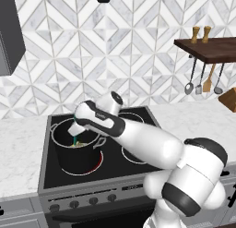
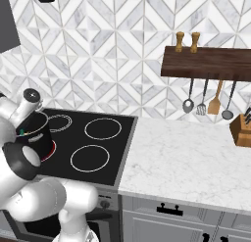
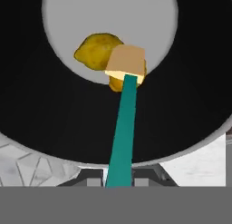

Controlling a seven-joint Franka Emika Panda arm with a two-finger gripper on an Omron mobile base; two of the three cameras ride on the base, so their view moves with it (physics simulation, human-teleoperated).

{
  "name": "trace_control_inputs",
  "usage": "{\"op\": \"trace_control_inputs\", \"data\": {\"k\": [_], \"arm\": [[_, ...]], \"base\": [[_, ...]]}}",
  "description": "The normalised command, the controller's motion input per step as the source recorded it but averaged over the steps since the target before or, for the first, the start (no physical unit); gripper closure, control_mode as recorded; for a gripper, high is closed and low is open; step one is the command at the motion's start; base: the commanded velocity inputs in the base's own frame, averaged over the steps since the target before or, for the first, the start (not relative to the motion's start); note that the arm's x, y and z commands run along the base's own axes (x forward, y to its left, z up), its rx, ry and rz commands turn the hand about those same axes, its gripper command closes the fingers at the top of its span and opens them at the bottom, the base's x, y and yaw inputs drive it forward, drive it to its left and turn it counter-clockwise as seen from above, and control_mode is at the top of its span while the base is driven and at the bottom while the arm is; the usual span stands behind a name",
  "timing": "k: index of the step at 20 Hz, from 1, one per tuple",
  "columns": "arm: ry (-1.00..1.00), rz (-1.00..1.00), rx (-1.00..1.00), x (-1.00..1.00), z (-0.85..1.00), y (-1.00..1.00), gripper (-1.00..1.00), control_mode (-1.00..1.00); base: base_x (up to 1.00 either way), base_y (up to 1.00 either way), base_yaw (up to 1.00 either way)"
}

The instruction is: Put the lemon and lemon in the pot. Retrieve the spatula and lightly stir the vegetables in the pot.

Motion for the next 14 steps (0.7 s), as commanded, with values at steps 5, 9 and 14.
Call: {"op": "trace_control_inputs", "data": {"k": [5, 9, 14], "arm": [[0.00, -0.03, -0.07, -0.05, -0.70, 0.03, 1.00, -1.00], [-0.04, -0.10, -0.20, -0.01, -0.29, -0.01, 1.00, -1.00], [-0.24, -0.11, -0.23, 0.00, 0.06, 0.00, 1.00, -1.00]], "base": [[0.00, 0.00, 0.00], [0.00, 0.00, 0.00], [0.00, 0.00, 0.00]]}}
